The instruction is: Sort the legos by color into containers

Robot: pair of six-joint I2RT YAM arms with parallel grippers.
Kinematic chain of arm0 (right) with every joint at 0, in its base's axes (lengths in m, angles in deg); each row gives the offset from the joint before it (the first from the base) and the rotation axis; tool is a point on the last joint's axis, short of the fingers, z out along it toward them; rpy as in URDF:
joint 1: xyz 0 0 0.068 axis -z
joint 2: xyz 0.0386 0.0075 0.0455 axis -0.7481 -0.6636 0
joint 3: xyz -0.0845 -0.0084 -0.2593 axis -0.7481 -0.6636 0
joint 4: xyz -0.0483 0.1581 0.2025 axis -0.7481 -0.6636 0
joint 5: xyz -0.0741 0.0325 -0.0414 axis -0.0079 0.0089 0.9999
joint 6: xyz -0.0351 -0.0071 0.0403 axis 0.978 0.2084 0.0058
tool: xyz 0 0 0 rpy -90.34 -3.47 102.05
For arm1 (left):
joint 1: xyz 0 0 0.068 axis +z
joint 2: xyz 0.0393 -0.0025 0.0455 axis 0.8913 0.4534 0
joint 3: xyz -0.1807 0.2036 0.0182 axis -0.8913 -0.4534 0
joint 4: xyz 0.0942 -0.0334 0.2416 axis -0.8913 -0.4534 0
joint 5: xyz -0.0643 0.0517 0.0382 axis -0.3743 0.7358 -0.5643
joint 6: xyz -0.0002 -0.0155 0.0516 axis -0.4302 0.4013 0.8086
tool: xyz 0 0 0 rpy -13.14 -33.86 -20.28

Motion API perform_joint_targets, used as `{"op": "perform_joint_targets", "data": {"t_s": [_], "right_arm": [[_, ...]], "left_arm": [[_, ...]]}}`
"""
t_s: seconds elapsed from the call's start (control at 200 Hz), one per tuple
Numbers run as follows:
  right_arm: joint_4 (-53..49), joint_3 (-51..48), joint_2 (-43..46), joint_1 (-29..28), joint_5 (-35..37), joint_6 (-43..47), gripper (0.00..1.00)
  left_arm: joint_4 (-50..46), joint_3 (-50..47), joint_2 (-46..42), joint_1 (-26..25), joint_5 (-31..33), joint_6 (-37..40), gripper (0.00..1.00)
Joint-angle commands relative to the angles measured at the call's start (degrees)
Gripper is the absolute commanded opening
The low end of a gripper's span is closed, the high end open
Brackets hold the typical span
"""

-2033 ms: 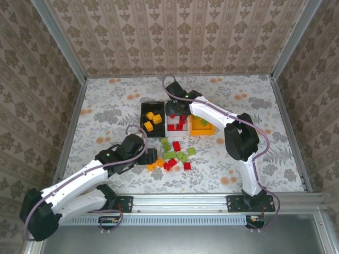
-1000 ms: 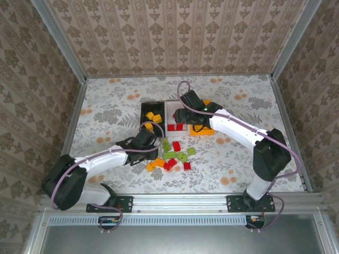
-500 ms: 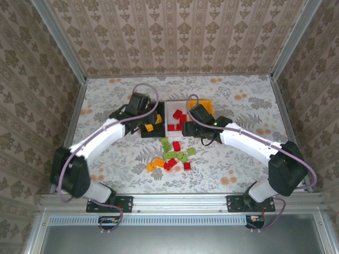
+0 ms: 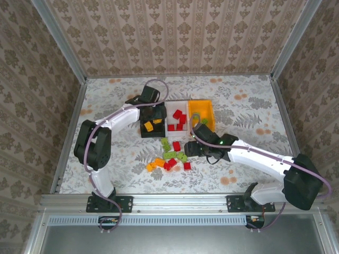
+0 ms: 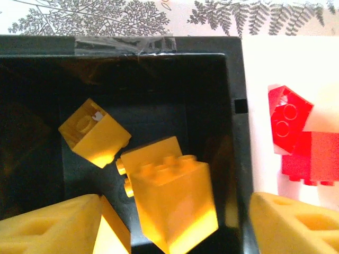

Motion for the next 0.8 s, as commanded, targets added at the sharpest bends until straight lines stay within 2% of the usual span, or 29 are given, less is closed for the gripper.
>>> {"op": "perform_joint_targets", "data": {"t_s": [0.0,0.08,0.105,0.12,0.35,0.545,0.64,0.795], "right_arm": [[0.2,-2.55,-0.22,-3.24,-1.52,-2.37,0.69],[1.04,-2.72,-2.17,-5.89,-1.48,-3.04,0.69],[1.41,-2.71,-2.86,-6.55,-1.46,-3.09,0.69],[1.61,-2.65,-3.32,-7.05,-1.33,-3.19,0.69],[3.92,-1.14,-11.66,-10.08,0.58,-4.7,0.69],[3.22,-0.24,-15.51,-10.01,4.38,-6.23,0.65],[3.82,-0.55,-16.5,-9.77,4.84,-6.31,0.59],[3.53,-1.11,-15.64,-9.38,5.44,-6.56,0.38]], "left_arm": [[1.12,-0.37,-7.5,-1.05,-2.14,-0.58,0.84],[2.03,-2.14,-12.5,-2.73,-2.52,-0.69,0.91],[2.06,-2.84,-14.07,-3.39,-2.36,-0.69,0.99],[2.2,-3.16,-15.01,-3.68,-2.26,-0.69,1.0],[1.87,-13.06,-29.8,-10.11,2.03,-2.28,1.0],[0.66,-23.58,-42.11,-11.94,4.83,-6.63,1.0],[-0.46,-27.85,-46.71,-12.05,5.61,-8.29,1.0],[-3.13,-34.33,-52.09,-11.84,8.25,-10.71,1.0]]}}
